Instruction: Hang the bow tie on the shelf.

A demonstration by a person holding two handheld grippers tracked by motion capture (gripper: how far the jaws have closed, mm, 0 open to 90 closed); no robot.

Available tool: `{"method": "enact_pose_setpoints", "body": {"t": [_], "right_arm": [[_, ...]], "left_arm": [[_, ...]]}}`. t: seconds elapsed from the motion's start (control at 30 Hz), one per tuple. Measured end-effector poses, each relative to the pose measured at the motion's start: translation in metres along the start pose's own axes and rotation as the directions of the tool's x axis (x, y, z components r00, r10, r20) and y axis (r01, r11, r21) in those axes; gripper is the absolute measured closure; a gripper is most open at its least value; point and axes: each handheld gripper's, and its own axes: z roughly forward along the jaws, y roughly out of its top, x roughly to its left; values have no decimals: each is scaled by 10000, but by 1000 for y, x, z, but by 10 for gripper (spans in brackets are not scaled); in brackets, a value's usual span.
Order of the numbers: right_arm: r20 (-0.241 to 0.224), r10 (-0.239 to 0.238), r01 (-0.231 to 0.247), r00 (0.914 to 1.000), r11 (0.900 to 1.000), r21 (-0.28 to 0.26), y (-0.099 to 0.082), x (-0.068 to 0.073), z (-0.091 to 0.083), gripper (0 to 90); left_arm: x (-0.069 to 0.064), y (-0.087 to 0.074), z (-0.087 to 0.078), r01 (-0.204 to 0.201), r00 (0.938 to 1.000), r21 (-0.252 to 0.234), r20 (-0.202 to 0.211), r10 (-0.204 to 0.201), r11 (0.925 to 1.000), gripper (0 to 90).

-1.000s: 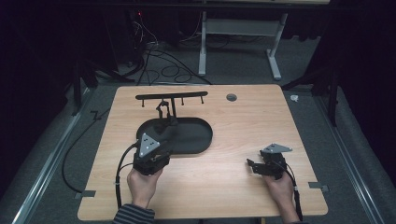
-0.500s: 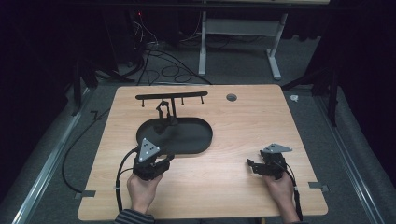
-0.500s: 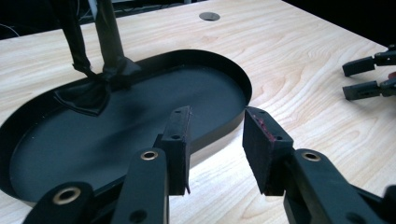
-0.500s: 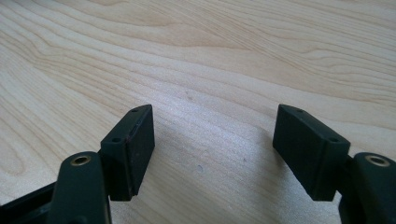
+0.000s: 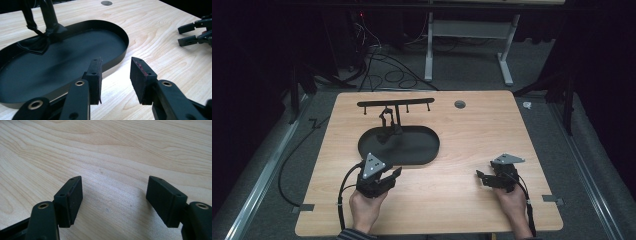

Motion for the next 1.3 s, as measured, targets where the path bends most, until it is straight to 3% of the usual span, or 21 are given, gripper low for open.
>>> {"method": "enact_pose_setpoints", "body": {"t": [0.37, 1.3], "right_arm": [[1, 0, 0, 10000, 10000, 1, 0, 0, 0, 310], [-10, 9, -9, 10000, 10000, -3, 0, 0, 0, 310]], "left_arm": [[-7, -7, 5, -134, 9999, 241, 72, 132, 9996, 620], [-19, -21, 28, 128, 9977, 833, 658, -183, 9964, 614]]}}
